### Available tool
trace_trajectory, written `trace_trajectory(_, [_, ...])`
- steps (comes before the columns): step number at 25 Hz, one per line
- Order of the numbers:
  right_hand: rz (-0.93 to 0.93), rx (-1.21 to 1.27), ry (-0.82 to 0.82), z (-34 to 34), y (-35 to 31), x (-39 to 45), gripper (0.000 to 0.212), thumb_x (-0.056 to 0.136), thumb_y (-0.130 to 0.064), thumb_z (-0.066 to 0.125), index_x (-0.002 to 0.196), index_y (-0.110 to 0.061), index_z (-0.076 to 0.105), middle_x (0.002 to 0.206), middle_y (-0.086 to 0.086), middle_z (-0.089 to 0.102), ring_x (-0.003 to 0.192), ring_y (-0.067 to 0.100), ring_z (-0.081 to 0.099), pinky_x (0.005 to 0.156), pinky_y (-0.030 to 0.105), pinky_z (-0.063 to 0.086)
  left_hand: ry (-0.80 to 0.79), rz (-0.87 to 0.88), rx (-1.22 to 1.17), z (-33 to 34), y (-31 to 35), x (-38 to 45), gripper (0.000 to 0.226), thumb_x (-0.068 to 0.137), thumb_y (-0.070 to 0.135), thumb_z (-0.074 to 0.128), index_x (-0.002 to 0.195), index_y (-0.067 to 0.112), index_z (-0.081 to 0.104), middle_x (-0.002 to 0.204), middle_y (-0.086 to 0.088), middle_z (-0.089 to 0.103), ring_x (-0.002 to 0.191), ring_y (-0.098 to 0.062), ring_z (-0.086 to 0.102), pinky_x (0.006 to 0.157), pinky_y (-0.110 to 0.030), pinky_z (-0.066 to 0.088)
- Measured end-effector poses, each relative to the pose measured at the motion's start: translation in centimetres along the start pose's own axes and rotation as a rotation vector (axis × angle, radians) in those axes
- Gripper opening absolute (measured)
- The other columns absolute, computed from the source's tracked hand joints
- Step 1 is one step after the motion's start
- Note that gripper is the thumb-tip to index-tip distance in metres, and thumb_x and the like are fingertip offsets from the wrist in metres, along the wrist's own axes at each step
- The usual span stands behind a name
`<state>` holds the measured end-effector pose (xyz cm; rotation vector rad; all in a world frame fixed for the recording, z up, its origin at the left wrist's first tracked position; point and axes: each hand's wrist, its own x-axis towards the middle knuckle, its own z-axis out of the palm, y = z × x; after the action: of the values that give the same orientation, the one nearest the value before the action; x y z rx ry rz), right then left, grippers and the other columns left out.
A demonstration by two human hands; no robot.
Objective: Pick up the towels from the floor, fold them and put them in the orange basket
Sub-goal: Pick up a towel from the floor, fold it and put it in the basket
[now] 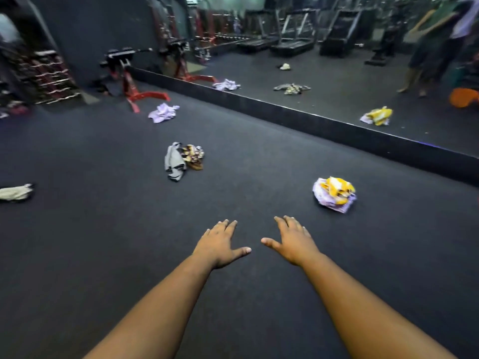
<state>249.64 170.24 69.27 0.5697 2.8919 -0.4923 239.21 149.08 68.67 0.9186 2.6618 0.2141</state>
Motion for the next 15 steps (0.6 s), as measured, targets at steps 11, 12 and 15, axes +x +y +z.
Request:
trace_trajectory(11, [-0.487, -0.133, -0.111, 0.5, -19.4, 20.4, 0.099, 0.086, -0.084, 0.038, 0.162, -0.025, 0.015, 0.168, 0.007, 0.017, 0.156, 0.027, 0.011, 0.125, 0.051, 0.019, 0.099, -0.49, -0.148, -6.9, -18.4, 2.2, 0.105, 0.085, 0.085, 0.041, 0.163, 0.027, 0.001, 0.171, -0.001, 0.005, 0.157, -0.021, 0.007, 0.126, -0.046, 0.016])
trace_trajectory(12, [-0.537, -0.144, -0.129, 0.4, -21.1, 22.1, 0.099, 0.085, -0.084, 0.038, 0.162, -0.025, 0.015, 0.168, 0.007, 0.016, 0.156, 0.027, 0.01, 0.124, 0.051, 0.019, 0.115, -0.545, -0.164, -7.5, -19.5, 2.3, 0.105, 0.085, 0.085, 0.041, 0.163, 0.027, 0.001, 0.171, -0.001, 0.004, 0.157, -0.021, 0.006, 0.126, -0.046, 0.016])
trace_trajectory(15, [-0.664, -0.184, -0.185, 0.3, -25.9, 26.2, 0.104, 0.081, -0.087, 0.034, 0.162, -0.026, 0.014, 0.169, 0.007, 0.016, 0.156, 0.027, 0.01, 0.125, 0.051, 0.018, 0.154, -0.673, -0.2, -9.0, -22.3, 2.3, 0.105, 0.085, 0.085, 0.04, 0.163, 0.027, 0.0, 0.171, 0.0, 0.004, 0.157, -0.021, 0.005, 0.126, -0.045, 0.016])
